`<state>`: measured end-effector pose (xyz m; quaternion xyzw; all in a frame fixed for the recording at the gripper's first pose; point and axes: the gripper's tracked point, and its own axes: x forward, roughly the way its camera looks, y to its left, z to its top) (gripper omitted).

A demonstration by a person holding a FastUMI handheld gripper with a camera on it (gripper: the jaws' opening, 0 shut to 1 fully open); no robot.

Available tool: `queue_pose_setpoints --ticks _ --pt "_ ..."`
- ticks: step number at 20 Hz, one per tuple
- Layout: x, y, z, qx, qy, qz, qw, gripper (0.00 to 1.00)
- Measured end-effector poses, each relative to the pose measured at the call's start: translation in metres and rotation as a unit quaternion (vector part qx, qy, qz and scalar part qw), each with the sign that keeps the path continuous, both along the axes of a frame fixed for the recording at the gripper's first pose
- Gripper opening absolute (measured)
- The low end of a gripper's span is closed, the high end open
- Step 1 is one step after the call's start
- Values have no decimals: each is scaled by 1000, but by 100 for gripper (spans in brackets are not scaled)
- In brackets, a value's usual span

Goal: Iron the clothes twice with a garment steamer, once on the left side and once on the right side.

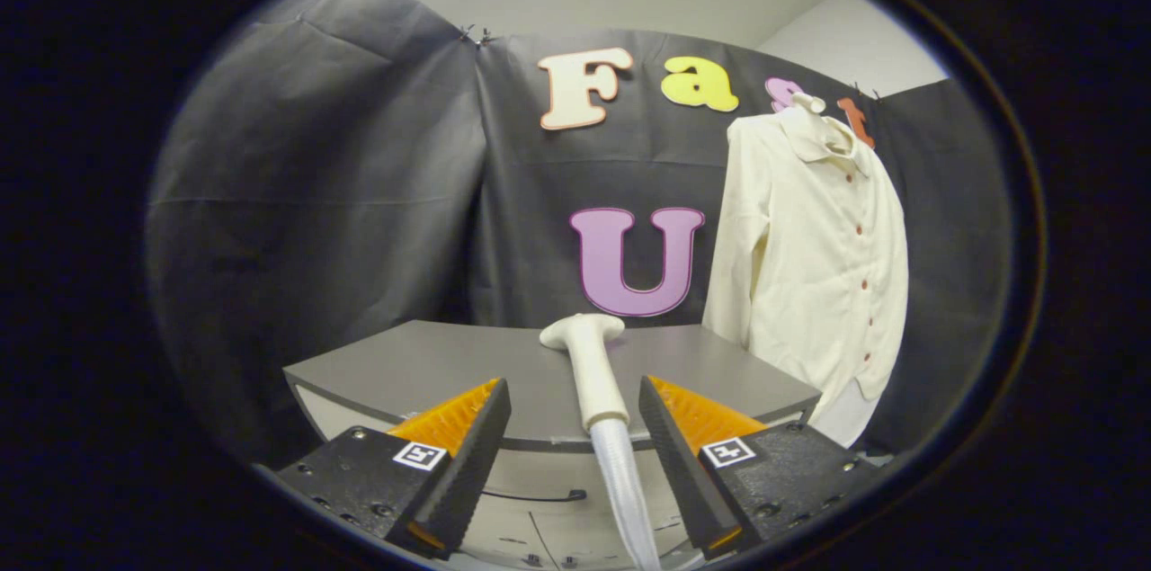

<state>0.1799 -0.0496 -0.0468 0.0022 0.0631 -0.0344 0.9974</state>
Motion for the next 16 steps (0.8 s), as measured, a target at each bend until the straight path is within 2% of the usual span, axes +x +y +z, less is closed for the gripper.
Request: queue_pose_setpoints --ticks 6,11,14,15,16 --pt "19 -11 -13 2 8 -8 1000 88" --pt "39 -3 -29 11 41 17 999 88" --pt "55 -9 -48 -4 76 -1 997 87" --pt "59 -6 -55 3 92 2 996 71" --pt "67 -1 -54 15 93 7 996 68"
